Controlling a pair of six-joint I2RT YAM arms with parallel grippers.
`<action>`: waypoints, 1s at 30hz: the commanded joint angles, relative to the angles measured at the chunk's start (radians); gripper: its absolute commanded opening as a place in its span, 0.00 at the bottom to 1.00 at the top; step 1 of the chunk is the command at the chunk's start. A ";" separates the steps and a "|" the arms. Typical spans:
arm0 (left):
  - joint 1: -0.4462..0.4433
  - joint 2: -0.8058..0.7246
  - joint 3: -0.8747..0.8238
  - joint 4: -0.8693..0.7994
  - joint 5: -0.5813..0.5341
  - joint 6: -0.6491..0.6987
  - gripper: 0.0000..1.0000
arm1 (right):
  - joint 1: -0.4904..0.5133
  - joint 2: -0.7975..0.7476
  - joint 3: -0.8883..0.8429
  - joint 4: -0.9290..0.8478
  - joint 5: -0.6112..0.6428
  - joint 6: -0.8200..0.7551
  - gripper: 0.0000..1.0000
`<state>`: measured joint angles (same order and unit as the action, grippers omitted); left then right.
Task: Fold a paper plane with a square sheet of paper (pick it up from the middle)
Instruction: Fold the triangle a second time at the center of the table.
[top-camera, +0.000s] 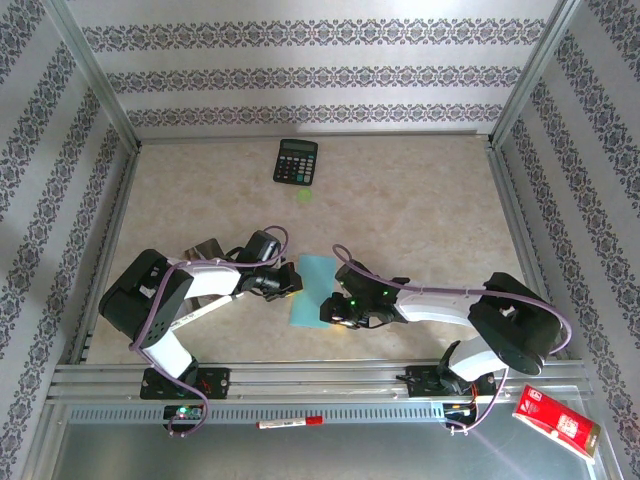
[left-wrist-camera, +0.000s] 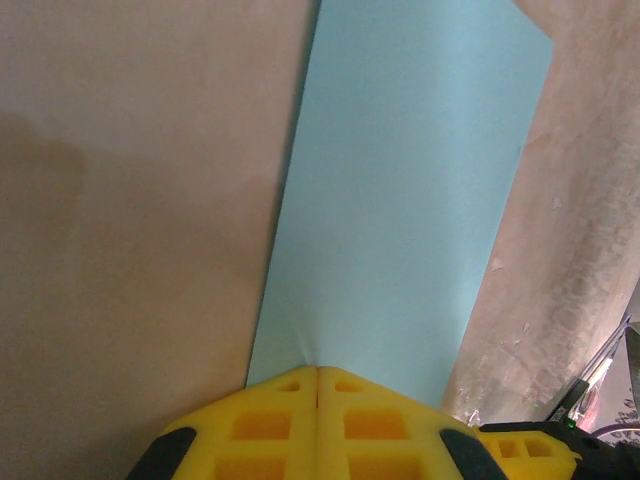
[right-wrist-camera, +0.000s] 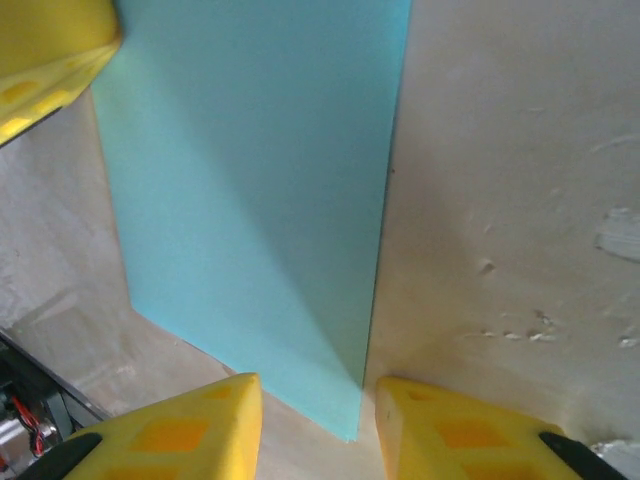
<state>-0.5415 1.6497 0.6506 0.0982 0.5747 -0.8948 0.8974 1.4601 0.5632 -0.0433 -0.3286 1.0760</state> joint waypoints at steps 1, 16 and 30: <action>-0.007 0.028 -0.033 -0.048 -0.033 0.018 0.00 | 0.018 0.023 -0.025 0.091 0.039 0.038 0.36; -0.007 0.035 -0.045 -0.051 -0.030 0.027 0.00 | 0.024 0.046 -0.026 0.244 -0.001 0.072 0.28; -0.007 0.045 -0.052 -0.052 -0.028 0.030 0.00 | 0.029 0.068 -0.020 0.288 -0.011 0.081 0.28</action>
<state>-0.5411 1.6501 0.6403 0.1177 0.5777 -0.8902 0.8993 1.4708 0.5407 0.0189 -0.3298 1.1500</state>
